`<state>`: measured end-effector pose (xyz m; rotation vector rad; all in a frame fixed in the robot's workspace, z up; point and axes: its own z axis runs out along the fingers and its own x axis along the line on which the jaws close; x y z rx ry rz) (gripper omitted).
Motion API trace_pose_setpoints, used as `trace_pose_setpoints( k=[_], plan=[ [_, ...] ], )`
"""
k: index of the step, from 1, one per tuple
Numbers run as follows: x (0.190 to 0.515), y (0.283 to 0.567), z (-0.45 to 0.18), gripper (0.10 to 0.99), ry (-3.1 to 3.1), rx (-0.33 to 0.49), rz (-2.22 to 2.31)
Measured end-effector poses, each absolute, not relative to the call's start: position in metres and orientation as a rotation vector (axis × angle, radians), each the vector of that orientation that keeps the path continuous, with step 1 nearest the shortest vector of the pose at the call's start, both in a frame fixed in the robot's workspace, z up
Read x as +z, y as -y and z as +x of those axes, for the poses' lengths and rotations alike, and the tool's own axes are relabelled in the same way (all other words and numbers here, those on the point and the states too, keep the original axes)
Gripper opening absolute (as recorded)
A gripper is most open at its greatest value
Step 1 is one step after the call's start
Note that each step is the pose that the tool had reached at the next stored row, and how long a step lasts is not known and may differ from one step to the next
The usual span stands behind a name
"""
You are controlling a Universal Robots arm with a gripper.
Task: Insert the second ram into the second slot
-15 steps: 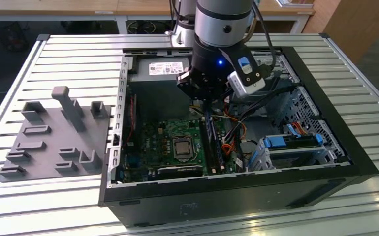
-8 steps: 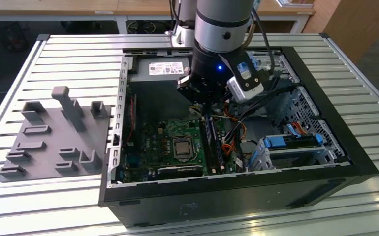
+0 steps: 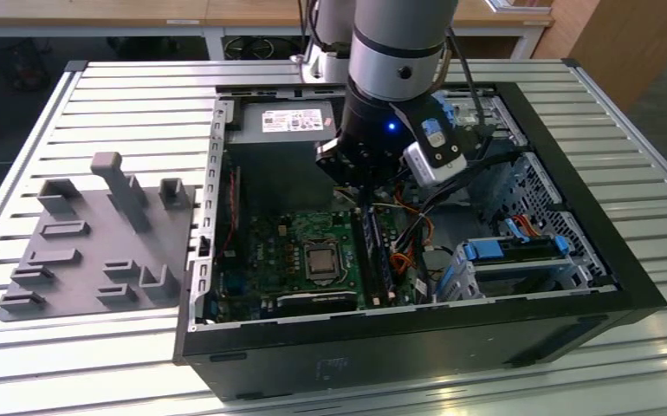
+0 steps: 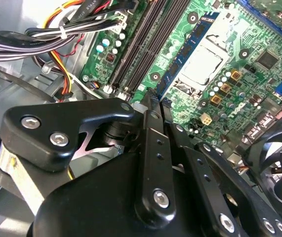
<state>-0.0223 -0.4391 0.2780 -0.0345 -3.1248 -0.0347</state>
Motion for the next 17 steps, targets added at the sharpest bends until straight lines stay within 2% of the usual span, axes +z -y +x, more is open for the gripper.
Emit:
trace_pose_setpoints(
  k=[17],
  plan=[
    [0.262, 0.439, -0.013, 0.137, 3.118, -0.034, -0.034]
  ],
)
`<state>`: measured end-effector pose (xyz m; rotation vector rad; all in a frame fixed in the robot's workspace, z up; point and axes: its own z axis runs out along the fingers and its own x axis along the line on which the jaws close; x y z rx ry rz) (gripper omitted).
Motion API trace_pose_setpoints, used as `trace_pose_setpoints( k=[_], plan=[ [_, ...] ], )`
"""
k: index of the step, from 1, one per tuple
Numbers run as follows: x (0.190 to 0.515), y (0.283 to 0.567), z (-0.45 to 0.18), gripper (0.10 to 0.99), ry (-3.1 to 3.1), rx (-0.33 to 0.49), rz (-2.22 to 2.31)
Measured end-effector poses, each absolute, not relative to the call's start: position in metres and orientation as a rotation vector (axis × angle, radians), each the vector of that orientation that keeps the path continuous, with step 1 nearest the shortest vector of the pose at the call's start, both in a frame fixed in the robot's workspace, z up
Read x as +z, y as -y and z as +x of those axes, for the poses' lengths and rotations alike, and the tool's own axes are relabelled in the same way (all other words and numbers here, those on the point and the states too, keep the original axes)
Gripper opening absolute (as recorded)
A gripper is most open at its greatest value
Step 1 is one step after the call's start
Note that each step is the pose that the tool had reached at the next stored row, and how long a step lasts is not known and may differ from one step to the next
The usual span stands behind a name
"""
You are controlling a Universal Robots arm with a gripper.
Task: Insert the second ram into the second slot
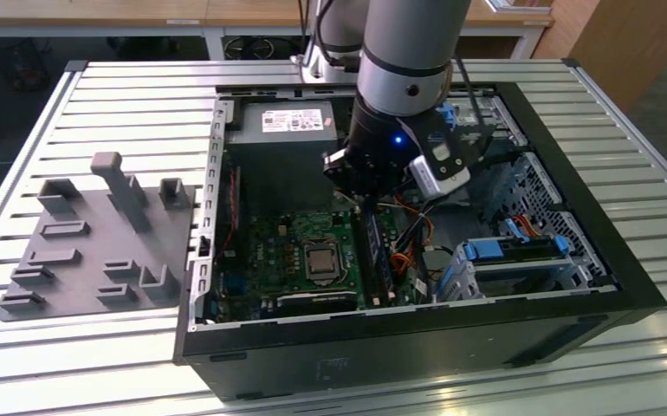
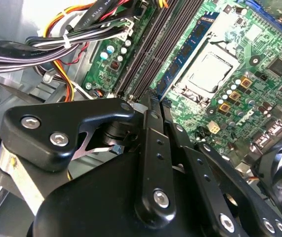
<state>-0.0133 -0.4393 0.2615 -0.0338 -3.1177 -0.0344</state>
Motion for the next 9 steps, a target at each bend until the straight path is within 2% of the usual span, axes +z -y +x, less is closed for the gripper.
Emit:
trace_pose_setpoints(
  k=[9],
  plan=[
    [0.2539, 0.4396, -0.0131, 0.137, 3.117, -0.034, -0.033]
  ],
)
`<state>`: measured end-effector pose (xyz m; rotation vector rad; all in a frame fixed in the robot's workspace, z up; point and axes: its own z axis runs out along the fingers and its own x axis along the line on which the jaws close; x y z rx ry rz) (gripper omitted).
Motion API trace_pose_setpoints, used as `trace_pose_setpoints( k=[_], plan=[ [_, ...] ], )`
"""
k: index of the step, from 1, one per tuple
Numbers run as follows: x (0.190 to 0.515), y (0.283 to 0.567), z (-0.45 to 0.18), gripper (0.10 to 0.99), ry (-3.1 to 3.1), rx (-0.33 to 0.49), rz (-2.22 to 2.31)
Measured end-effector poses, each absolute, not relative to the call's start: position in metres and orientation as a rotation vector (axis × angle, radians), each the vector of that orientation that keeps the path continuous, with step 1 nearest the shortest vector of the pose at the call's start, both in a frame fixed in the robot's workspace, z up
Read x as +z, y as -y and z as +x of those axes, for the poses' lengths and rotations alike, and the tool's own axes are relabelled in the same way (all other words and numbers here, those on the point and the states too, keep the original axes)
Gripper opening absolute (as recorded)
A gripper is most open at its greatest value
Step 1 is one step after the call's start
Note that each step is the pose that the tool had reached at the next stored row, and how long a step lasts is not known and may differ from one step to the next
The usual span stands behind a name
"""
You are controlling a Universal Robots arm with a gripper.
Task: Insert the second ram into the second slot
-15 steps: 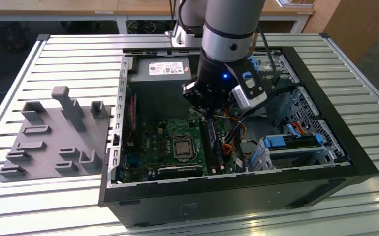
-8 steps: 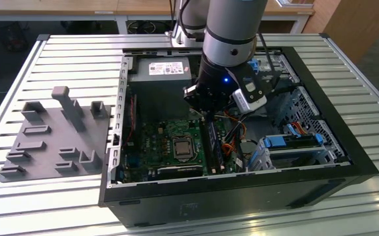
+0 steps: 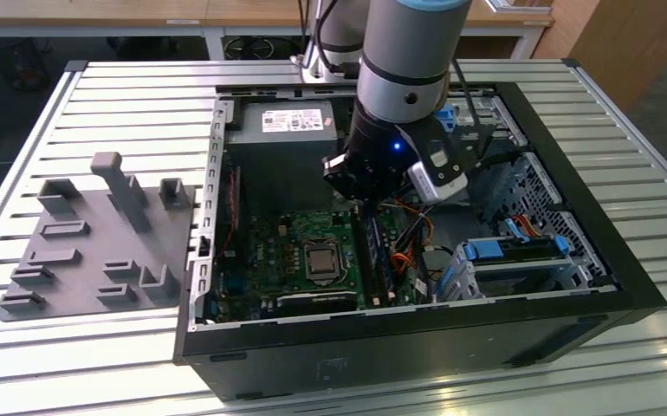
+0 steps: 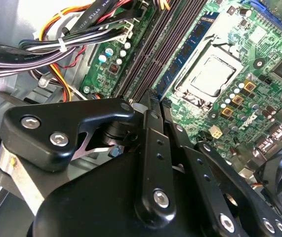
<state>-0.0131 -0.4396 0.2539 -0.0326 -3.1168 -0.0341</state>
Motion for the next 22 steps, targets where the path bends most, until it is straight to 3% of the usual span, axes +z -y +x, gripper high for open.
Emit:
trace_pose_setpoints(
  k=[22],
  plan=[
    [0.2441, 0.4415, -0.0126, 0.137, 3.117, -0.034, -0.033]
  ],
)
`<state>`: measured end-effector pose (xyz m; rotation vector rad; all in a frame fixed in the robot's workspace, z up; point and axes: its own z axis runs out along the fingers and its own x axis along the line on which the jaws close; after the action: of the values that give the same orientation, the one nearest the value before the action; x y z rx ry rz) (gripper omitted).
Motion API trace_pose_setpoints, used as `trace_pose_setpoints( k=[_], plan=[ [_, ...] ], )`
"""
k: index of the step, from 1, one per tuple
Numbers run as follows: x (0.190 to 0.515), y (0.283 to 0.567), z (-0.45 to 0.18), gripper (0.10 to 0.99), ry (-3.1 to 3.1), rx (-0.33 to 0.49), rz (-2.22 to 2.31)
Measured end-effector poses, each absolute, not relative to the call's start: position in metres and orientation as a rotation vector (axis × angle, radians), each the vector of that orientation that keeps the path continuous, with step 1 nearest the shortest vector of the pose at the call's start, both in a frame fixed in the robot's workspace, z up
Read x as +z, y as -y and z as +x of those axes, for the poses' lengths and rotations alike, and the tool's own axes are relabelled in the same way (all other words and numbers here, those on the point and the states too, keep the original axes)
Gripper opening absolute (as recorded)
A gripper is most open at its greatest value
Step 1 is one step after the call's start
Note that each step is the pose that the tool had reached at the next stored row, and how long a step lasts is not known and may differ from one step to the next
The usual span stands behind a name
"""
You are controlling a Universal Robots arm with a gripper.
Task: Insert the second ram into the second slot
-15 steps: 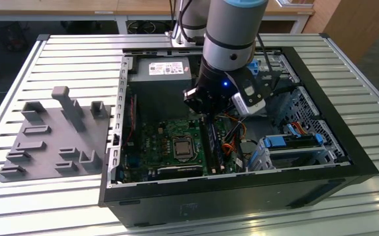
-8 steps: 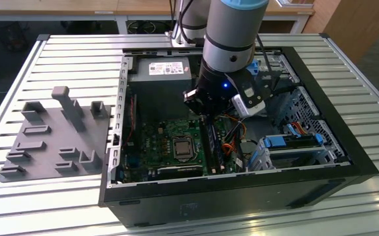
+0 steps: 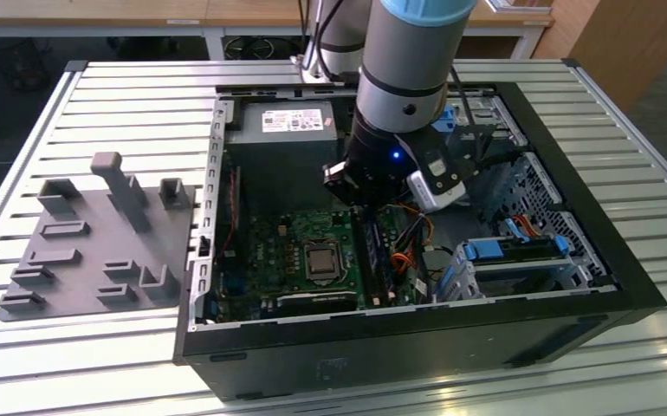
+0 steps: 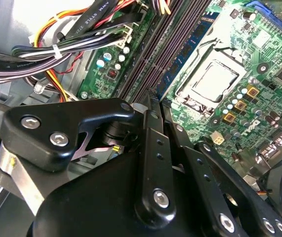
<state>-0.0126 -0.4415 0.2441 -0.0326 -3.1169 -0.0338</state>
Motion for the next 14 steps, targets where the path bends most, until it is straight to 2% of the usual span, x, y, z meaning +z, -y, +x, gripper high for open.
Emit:
trace_pose_setpoints(
  k=[14],
  plan=[
    [0.2392, 0.4416, -0.0126, 0.137, 3.117, -0.033, -0.033]
  ],
)
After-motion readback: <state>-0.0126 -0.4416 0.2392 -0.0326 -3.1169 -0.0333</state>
